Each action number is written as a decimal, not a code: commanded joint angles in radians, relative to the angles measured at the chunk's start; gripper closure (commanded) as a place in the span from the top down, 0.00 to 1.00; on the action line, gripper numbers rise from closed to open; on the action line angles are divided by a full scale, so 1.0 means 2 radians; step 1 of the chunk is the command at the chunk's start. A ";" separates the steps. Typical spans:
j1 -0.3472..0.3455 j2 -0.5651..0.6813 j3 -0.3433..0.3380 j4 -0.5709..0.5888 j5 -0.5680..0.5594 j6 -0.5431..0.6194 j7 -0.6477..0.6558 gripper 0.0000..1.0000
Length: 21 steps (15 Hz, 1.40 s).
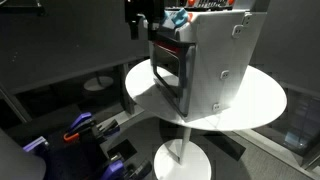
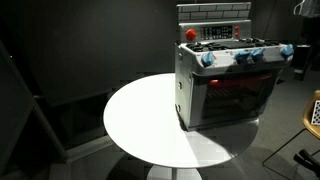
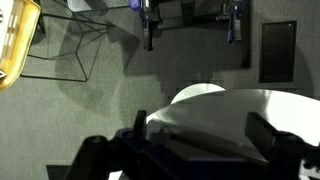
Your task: Push the top right button on the toy stove
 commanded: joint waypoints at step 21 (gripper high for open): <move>-0.031 0.033 0.000 0.133 -0.126 0.144 0.053 1.00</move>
